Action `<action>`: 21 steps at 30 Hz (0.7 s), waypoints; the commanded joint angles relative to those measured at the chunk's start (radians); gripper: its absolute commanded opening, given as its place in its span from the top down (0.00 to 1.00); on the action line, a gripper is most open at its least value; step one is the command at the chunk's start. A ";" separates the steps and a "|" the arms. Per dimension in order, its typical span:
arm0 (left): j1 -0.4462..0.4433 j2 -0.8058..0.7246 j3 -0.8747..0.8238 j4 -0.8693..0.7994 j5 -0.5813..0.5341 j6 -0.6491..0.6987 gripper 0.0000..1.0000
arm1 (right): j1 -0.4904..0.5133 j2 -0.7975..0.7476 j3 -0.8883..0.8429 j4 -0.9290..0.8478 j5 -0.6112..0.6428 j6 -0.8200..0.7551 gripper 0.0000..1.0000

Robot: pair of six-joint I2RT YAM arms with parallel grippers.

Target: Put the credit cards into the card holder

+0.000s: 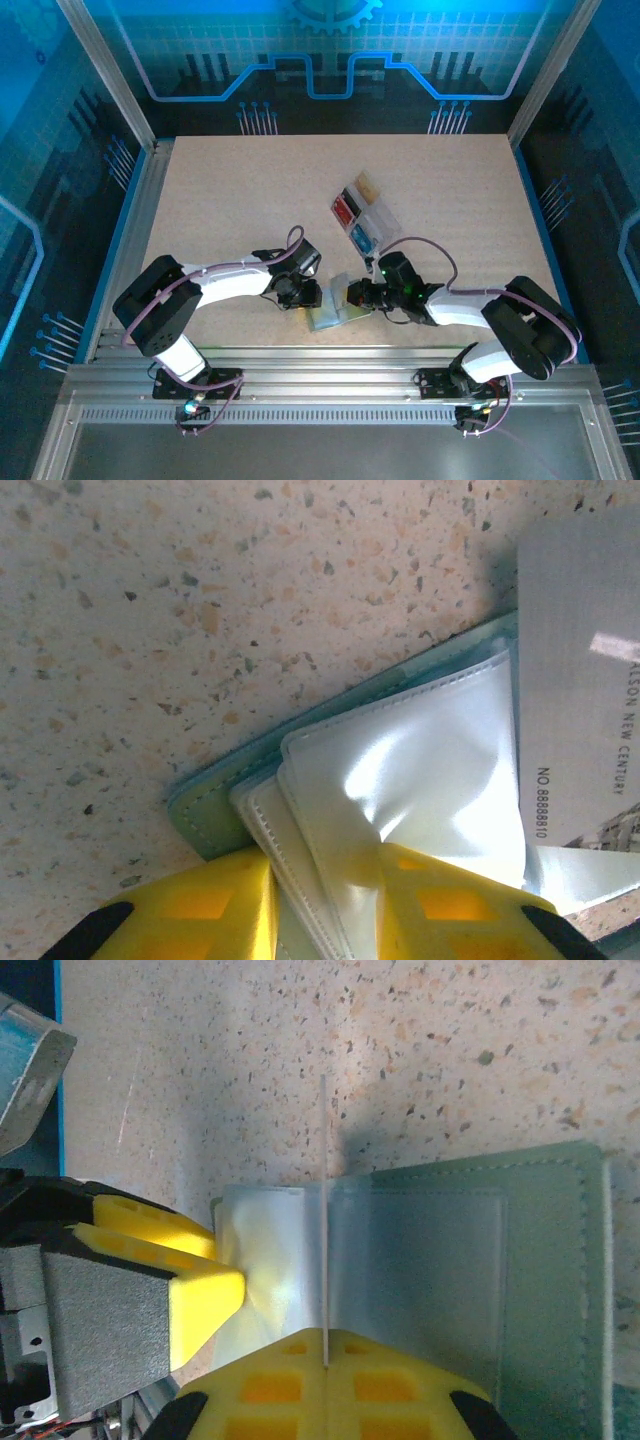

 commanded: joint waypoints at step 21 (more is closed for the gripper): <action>-0.021 0.160 -0.068 0.075 0.007 0.009 0.74 | 0.020 0.022 -0.046 0.097 0.014 0.069 1.00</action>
